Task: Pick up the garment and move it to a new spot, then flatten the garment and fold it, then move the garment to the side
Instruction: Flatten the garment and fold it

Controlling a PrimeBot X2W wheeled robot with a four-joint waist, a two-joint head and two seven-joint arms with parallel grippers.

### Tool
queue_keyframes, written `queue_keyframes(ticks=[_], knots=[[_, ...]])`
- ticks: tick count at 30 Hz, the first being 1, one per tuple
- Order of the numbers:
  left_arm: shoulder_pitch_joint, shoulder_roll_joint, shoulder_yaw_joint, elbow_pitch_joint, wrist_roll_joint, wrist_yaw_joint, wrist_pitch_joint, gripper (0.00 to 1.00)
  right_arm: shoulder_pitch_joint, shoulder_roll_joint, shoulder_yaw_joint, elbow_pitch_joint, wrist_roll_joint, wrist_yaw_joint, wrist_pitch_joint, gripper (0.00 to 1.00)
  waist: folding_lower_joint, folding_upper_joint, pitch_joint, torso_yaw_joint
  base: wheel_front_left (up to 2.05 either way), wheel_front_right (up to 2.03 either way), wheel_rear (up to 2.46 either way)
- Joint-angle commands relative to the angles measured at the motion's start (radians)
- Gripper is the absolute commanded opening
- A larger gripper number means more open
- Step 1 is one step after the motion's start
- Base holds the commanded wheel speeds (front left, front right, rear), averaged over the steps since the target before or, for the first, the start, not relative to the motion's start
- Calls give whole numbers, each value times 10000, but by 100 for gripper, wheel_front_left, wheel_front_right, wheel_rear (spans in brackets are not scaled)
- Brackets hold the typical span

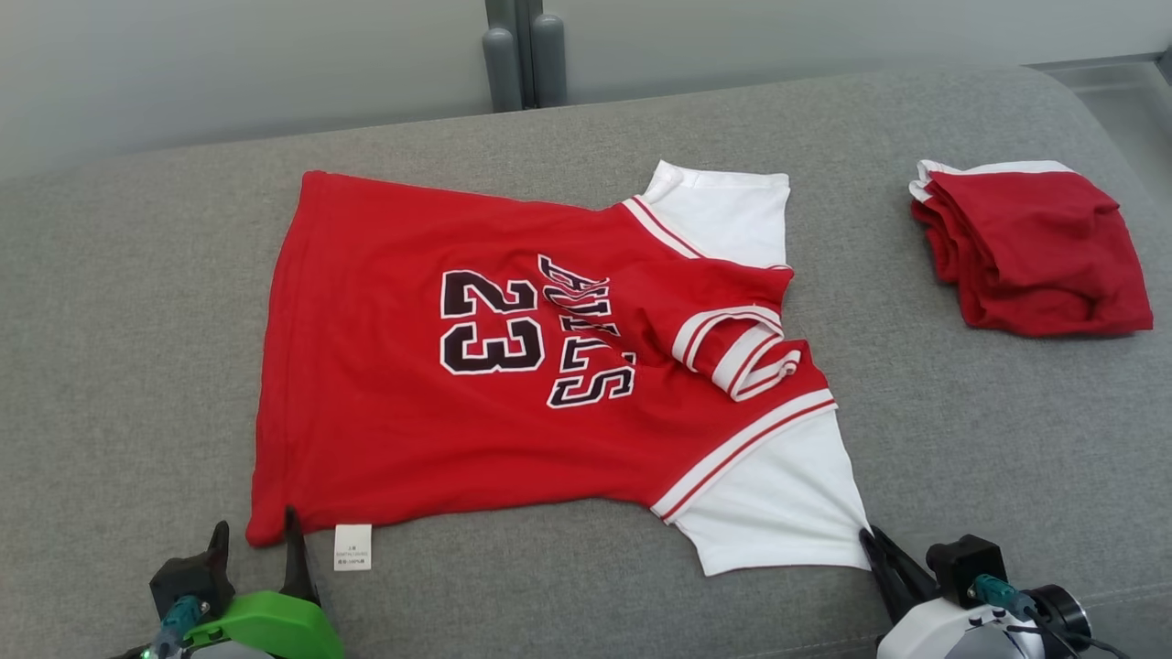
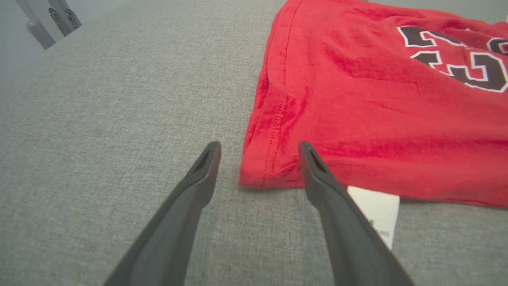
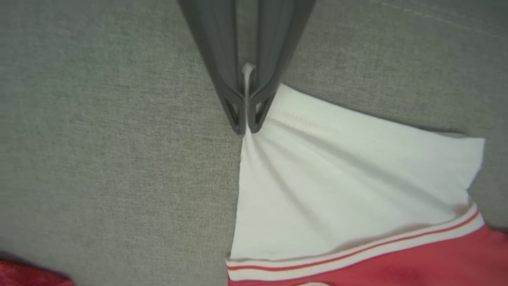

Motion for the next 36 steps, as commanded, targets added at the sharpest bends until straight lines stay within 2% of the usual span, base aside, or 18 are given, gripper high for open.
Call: queue_keyframes(ticks=[1,8,9,12,21,28,33,36], knots=[[-191,48,68,74,-97,-45,3,100,52,-171,-114,89,-34,-48,82,0,0,0,68,-77,0,0,0],[-398,45,140,472,-227,-158,3,100,-101,-229,-229,-91,-87,-48,82,0,0,0,288,-227,0,0,0],[-427,48,145,510,-240,-168,3,93,-110,-236,-238,-105,-86,-48,82,0,0,0,307,-236,0,0,0],[-399,48,80,669,-297,-223,3,0,-150,-237,-295,-150,-103,-48,82,0,0,0,319,-250,0,0,0],[105,49,-247,613,-374,-317,3,0,13,5,-515,-325,-115,-39,58,0,0,0,-123,-100,0,0,0],[66,49,-168,-374,-191,-470,3,0,-123,139,-865,-1268,123,-37,47,0,0,0,-477,26,0,0,0],[-1009,295,-123,-926,173,-746,3,0,-1171,-34,-993,-2286,286,-37,47,0,0,0,-283,96,0,0,0],[-2522,689,-416,-556,435,-994,3,0,-2689,-368,-825,-2568,235,-37,47,0,0,0,310,96,0,0,0]])
